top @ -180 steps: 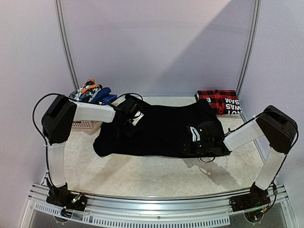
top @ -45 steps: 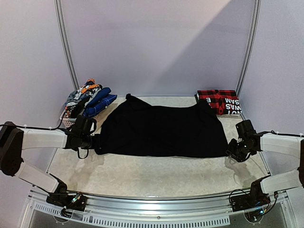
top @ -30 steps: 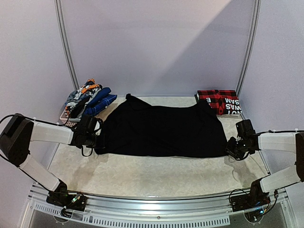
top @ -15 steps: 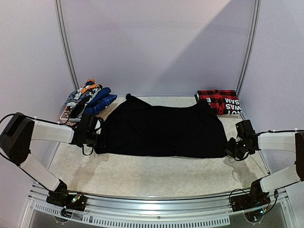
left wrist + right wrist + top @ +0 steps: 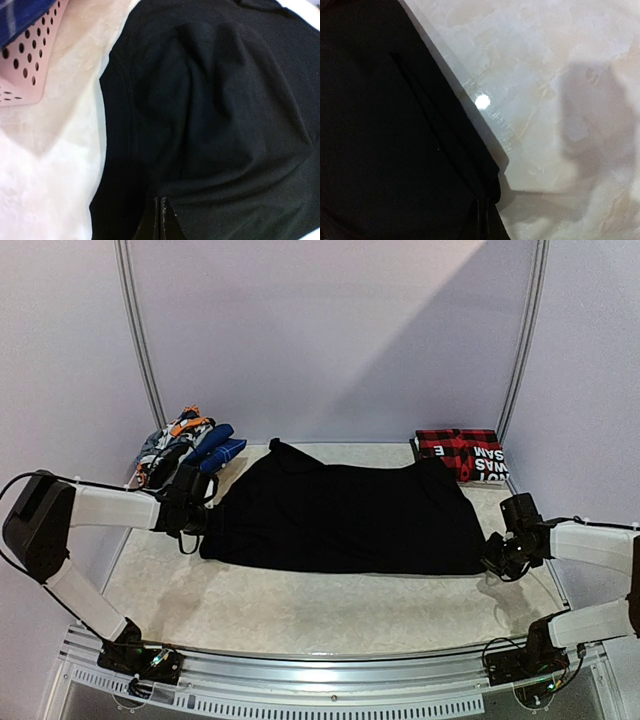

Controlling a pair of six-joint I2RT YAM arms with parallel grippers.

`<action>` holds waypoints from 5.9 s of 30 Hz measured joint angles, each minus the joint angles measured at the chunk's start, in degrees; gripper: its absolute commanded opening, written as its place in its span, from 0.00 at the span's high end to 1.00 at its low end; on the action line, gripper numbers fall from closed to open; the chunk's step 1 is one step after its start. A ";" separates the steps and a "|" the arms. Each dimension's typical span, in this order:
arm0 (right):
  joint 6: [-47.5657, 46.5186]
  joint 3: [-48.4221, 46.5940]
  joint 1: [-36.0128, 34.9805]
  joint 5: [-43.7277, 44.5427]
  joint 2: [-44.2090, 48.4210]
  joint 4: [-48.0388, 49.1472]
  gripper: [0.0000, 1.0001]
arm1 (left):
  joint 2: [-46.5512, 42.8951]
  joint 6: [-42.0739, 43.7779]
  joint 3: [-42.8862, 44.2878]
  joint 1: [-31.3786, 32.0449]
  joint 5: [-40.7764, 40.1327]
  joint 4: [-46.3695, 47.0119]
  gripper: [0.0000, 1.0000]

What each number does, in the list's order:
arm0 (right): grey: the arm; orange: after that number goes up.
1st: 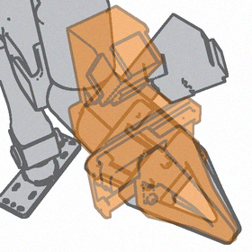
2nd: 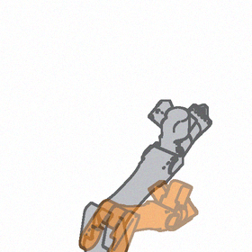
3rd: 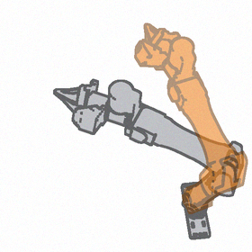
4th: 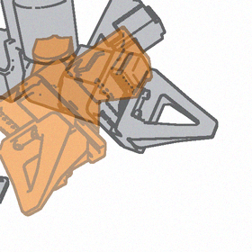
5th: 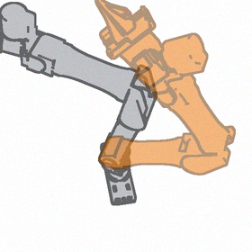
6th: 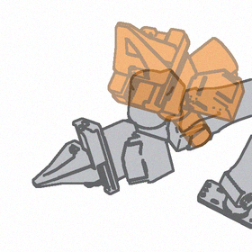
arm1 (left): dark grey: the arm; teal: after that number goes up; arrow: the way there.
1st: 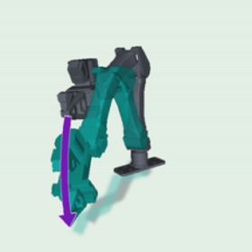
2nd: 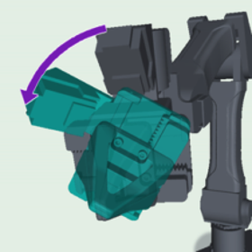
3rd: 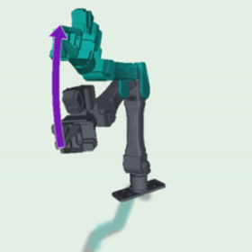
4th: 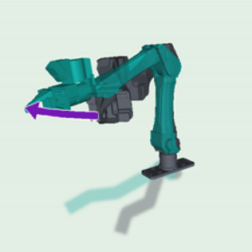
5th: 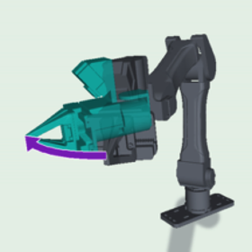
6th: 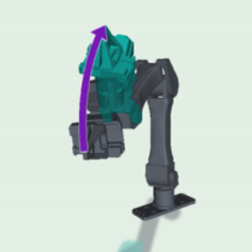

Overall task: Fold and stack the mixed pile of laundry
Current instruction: Pick up the 1/3-folded T-shirt from the center of the board, then move the 1/3-folded T-shirt to the center of the board.

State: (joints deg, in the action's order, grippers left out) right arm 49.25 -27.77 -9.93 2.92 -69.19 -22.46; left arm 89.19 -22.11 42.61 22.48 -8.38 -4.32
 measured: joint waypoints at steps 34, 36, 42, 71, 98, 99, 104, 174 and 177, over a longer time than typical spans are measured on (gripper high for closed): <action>-0.50 0.85 0.00 1.40 1.31 -0.59 1.00 | -17.11 -5.25 -0.22 6.23 -18.03 -16.28 0.28; -0.52 0.87 0.00 1.49 1.33 -0.55 1.00 | -18.49 -6.88 -1.38 7.74 -17.75 -18.82 0.29; -0.70 1.05 0.00 1.51 1.33 -0.24 1.00 | -19.19 -11.65 -3.56 11.69 -15.96 -25.51 0.36; -1.53 2.25 0.00 1.46 2.62 0.68 1.00 | -8.04 -16.00 -13.88 9.01 -10.05 -0.92 0.45; -1.51 2.25 0.00 1.49 2.32 0.70 1.00 | -2.47 -17.31 -21.35 1.77 -3.41 26.47 0.96; -1.49 2.25 0.00 1.49 2.32 0.68 1.00 | -2.23 -17.11 -21.46 1.73 -2.99 27.10 1.00; -1.49 2.25 0.00 1.46 2.32 0.52 1.00 | -2.47 -17.16 -21.66 1.60 -2.23 27.56 1.00; 2.80 0.55 0.26 3.28 25.64 -25.86 0.14 | -35.12 -13.53 -14.03 2.03 -4.94 -8.83 0.14; 2.43 -2.64 0.26 5.84 24.59 -24.81 0.14 | -26.84 -11.39 -10.56 2.03 -1.73 -4.55 0.21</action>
State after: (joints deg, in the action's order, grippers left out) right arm 51.68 -30.41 -9.67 8.75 -44.60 -47.27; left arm 62.35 -33.50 32.05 24.51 -10.11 -8.86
